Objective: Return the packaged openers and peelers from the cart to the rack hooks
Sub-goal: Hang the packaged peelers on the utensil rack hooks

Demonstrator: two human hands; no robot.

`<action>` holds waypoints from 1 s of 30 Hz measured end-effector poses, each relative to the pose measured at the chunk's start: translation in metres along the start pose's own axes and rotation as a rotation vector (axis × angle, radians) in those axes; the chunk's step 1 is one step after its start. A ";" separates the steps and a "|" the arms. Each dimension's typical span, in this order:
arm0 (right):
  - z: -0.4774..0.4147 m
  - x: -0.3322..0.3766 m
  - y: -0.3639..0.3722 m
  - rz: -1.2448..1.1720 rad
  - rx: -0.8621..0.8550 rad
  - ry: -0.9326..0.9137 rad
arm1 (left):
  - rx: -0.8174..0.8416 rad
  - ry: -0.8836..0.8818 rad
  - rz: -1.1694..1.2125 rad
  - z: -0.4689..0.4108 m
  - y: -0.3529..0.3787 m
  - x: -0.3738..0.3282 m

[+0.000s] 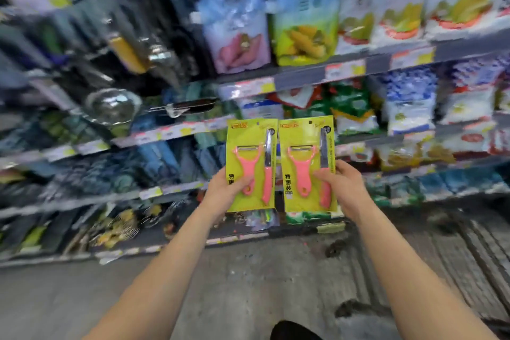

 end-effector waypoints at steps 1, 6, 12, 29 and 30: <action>0.005 0.003 0.028 0.029 0.033 -0.019 | -0.028 -0.008 0.025 0.007 -0.028 0.008; 0.049 0.008 0.173 0.109 0.199 -0.097 | -0.213 -0.039 0.150 0.043 -0.173 0.060; 0.109 -0.005 0.339 0.172 0.323 -0.133 | -0.357 -0.068 0.215 0.086 -0.344 0.133; 0.151 -0.024 0.680 0.348 0.473 -0.115 | -0.650 -0.152 0.399 0.081 -0.610 0.247; 0.147 -0.025 0.702 0.344 0.488 -0.111 | -0.672 -0.160 0.397 0.075 -0.623 0.250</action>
Point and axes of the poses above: each hand's wrist, its own z-axis away from the middle knuckle, its own y-axis out of the palm, x = y × z, the point moved 5 cm from there along -z, towards the middle knuckle, and after that the axes turned 6 degrees about -x, right-handed, at the moved point
